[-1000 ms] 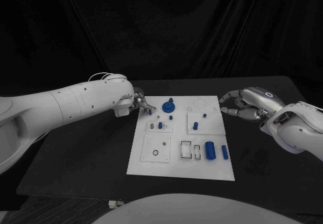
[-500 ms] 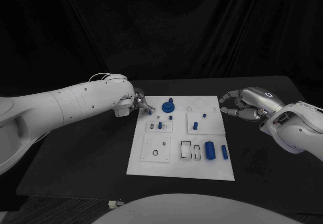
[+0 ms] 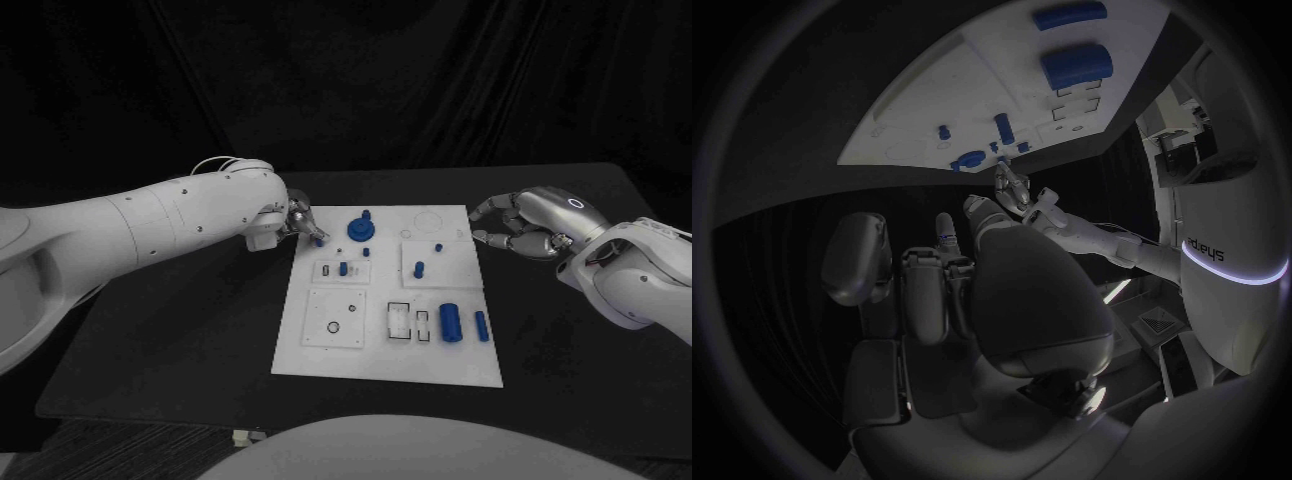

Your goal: Assemble the parts on the task board

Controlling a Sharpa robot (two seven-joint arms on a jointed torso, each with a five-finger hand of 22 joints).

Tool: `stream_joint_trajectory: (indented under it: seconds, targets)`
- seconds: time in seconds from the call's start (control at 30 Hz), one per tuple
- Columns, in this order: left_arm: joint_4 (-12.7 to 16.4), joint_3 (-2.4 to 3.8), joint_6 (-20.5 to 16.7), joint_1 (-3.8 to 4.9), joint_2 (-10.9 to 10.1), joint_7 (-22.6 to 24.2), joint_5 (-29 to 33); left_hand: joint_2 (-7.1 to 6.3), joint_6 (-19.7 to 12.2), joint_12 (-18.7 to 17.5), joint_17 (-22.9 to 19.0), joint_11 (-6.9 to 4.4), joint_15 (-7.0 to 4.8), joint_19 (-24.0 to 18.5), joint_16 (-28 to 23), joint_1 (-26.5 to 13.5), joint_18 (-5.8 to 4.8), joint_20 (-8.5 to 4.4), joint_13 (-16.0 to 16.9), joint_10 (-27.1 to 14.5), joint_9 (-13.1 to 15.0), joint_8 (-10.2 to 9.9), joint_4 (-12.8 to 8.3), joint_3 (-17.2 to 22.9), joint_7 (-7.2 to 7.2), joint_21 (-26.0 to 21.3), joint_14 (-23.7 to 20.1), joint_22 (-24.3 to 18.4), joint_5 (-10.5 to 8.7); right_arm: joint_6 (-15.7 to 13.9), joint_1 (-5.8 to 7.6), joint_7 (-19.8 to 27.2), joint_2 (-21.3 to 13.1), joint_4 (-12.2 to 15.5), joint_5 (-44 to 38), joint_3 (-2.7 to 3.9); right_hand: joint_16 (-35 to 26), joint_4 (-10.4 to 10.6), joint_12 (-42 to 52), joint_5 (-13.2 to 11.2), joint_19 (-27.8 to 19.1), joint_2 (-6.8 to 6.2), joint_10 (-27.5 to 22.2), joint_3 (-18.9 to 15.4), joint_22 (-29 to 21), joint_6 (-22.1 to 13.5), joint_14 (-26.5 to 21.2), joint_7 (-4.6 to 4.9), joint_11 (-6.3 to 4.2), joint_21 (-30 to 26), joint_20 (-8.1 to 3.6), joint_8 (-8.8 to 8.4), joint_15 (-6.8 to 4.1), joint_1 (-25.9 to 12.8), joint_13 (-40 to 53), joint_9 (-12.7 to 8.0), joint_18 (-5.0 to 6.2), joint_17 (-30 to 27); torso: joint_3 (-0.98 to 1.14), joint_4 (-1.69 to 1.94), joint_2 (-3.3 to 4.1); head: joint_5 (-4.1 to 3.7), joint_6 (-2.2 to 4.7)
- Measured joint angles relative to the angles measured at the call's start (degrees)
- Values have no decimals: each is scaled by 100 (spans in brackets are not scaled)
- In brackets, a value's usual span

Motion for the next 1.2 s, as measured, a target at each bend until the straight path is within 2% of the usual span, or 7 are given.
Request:
stream_joint_trajectory:
  seconds: [0.3,0.4,0.57,0.7,0.8,1.1,1.2]
  targets:
    - [-1,0,14,-3,-3,42,0,-155,29,0,0,0,0,0,0,225,0,0,0,0,-14,-80,-271,571,-28,-22,0,-1,659,8,0,-10,4,-4,0,0,0,-15,0,0,0,10,0,15,4,0,0,0,0,0,0,0,0,10,1,0,0,0,1,2,-1,8,0]
    - [-2,0,14,-4,-5,60,-1,-204,33,0,0,0,0,0,0,295,0,0,0,0,-13,-116,-384,876,-11,-22,0,-1,659,11,0,-14,5,-5,0,0,0,-15,1,0,0,22,0,15,4,0,0,0,0,0,0,0,0,22,3,-4,0,0,1,1,-1,13,0]
    - [-3,0,14,-5,-13,96,-1,-500,108,0,0,0,0,0,0,67,0,0,0,-1,89,-121,-575,1861,-13,-44,0,-1,727,15,-1,-21,5,-6,0,0,0,-16,2,0,0,24,0,15,4,0,0,0,0,0,0,0,0,24,7,-6,0,0,1,1,-1,8,0]
    - [4,0,6,-5,-40,133,-1,-645,166,0,0,-1,0,0,0,-78,0,0,0,-1,165,-121,-628,2282,3,-66,0,-1,790,19,-1,-28,5,-6,0,0,0,-16,2,0,0,24,0,15,4,0,0,0,0,-23,0,0,0,24,7,-5,0,0,1,1,-1,7,0]
    - [33,0,-15,-5,-82,164,-1,-707,205,0,0,-1,0,0,0,-140,0,0,0,-1,191,-98,-545,2369,-16,-66,0,-2,845,23,-1,-33,1,-6,0,0,0,-16,2,0,0,24,0,15,3,0,0,0,0,-23,0,0,0,24,7,-5,0,0,1,1,-1,7,0]
    - [248,0,-190,-6,-273,266,-2,-825,298,0,-1,-2,0,0,0,-258,0,0,0,-1,193,-98,-671,2637,12,-66,0,-2,845,31,-1,-50,0,-6,0,0,-21,-15,2,0,0,23,0,47,3,0,0,0,0,-23,0,0,0,23,9,-11,0,0,1,4,-1,17,0]
    - [392,0,-272,-6,-384,293,-2,-847,348,0,-1,-2,0,0,0,-324,0,0,0,-2,193,-98,-660,2664,-17,-77,0,-2,738,34,-1,-56,-5,-6,0,0,-21,-15,2,0,0,32,0,46,2,0,0,0,0,-53,0,0,0,32,9,-11,0,0,1,4,-1,8,0]
